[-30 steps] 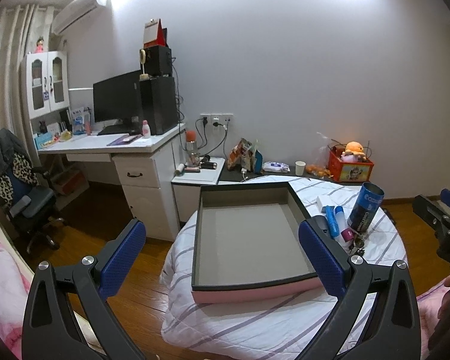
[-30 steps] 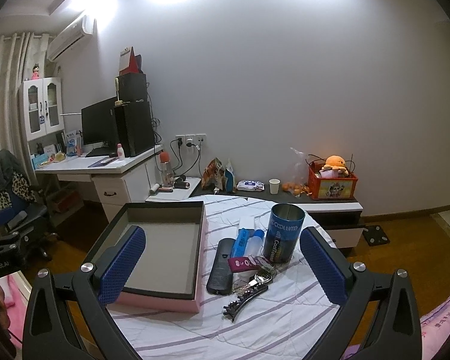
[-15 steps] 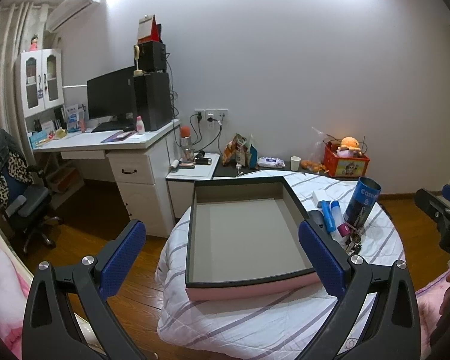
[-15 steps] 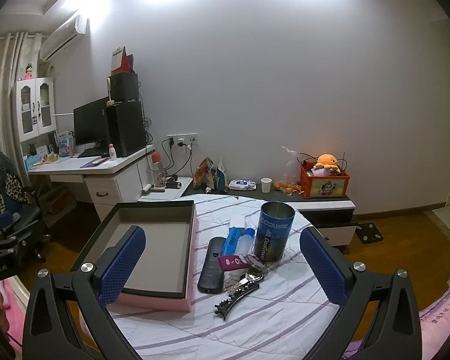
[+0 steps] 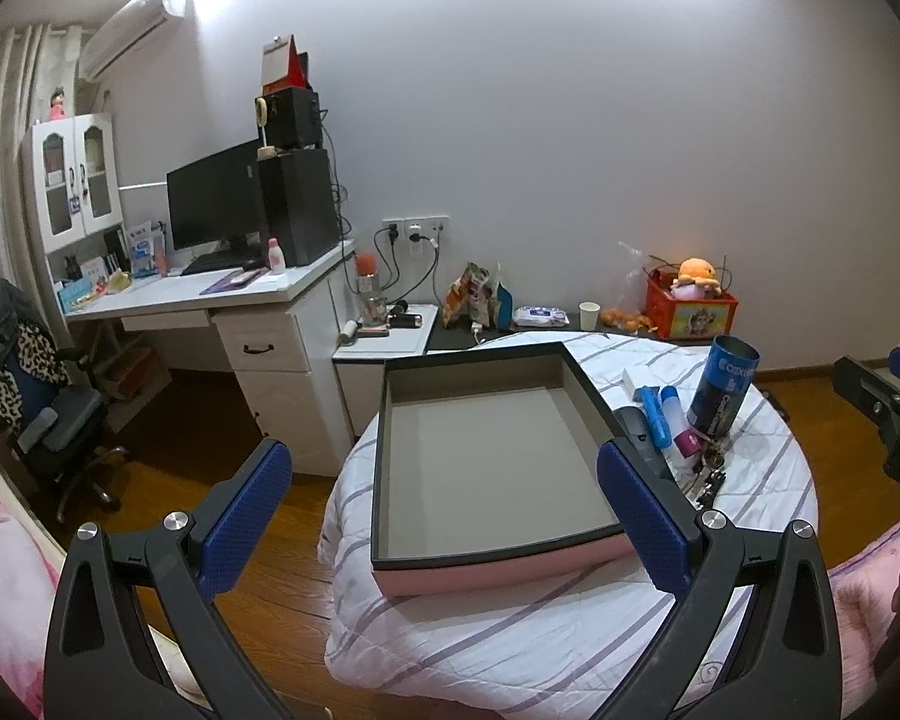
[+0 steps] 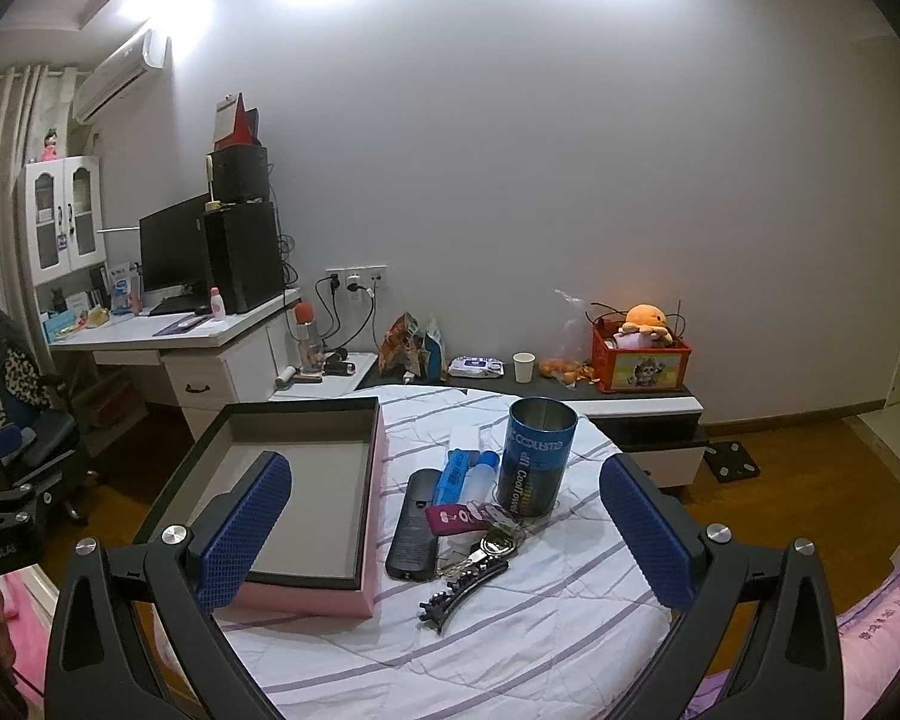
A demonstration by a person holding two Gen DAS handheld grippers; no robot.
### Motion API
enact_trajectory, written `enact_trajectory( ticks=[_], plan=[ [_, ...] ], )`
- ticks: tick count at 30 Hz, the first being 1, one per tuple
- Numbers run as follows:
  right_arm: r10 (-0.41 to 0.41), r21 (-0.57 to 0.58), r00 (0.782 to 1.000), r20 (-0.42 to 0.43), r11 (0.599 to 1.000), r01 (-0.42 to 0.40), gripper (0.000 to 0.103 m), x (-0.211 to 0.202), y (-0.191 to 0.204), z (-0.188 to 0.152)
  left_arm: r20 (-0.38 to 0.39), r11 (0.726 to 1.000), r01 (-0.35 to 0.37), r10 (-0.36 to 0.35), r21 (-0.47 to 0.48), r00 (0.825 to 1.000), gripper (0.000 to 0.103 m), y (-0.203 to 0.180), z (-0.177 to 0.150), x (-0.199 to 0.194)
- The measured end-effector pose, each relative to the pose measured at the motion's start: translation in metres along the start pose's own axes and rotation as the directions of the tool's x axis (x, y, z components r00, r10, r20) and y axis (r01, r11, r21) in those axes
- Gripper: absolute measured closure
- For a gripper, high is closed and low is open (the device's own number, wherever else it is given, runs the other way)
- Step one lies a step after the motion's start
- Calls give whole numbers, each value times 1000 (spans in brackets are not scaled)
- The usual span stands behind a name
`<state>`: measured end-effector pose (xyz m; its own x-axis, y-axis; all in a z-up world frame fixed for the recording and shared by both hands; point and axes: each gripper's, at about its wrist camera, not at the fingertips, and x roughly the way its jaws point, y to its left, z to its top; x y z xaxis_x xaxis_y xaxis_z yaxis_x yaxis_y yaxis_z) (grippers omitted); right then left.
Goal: Organize rigid objects
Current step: 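Move both tools toward the bed, right tool approaching the blue can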
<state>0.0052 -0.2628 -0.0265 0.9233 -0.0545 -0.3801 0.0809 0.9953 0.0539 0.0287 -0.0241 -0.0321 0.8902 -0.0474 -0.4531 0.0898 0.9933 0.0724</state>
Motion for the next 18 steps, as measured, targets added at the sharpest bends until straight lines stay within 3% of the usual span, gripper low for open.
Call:
enact_trajectory(
  ticks=[18],
  plan=[
    [-8, -3, 1000, -9, 1000, 8, 0, 0, -4, -3, -4, 1000, 4, -4, 5, 1000, 0, -2, -1, 0]
  ],
)
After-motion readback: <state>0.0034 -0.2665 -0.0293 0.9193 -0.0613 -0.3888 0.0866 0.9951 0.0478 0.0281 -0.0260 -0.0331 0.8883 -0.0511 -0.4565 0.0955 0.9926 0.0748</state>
